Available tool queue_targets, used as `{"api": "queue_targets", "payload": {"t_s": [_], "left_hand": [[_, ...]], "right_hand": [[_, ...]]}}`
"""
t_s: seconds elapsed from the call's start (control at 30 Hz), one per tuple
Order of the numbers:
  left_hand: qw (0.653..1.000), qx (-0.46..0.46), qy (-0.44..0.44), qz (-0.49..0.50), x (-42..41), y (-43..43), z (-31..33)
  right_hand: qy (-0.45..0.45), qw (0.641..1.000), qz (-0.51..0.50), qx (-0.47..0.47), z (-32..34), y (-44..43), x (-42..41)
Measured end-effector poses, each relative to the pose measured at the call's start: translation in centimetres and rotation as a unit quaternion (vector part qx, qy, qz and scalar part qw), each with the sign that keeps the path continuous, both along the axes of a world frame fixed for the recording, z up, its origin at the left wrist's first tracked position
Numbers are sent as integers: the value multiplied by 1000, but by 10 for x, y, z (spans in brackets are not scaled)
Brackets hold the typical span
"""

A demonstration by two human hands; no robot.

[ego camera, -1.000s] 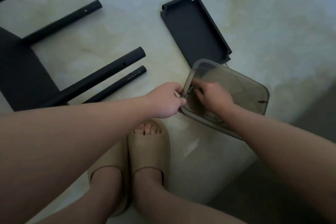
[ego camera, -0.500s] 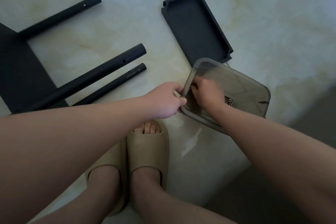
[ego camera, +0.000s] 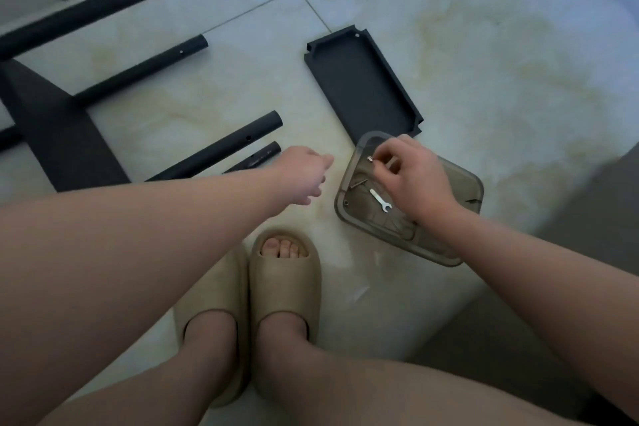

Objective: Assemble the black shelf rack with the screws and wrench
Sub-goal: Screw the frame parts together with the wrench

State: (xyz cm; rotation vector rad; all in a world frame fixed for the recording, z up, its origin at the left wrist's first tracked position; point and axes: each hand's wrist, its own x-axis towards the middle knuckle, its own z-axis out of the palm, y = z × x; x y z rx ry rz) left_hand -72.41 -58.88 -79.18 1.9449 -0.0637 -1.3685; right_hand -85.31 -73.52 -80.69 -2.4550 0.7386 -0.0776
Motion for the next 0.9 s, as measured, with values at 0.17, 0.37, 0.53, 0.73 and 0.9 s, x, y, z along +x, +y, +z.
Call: {"api": "queue_targets", "payload": {"t_s": [0.17,0.37,0.53,0.73,0.9], "left_hand": [[974,-79,162,140,17,8,62],[953,-151,198,172,28,43,142],[956,-111,144,230,32,102,183],[961,-72,74,255,43,196,192],[962,-9,-7,273,72,261,175]], "right_hand": [[-105,991,78,-3,82,36,25],[-144,966,201,-69,172,86,46],[-185,955,221,-75,225,125,57],[-125,950,276,-75,244,182,83],[21,937,342,-63,211,220,122]]}}
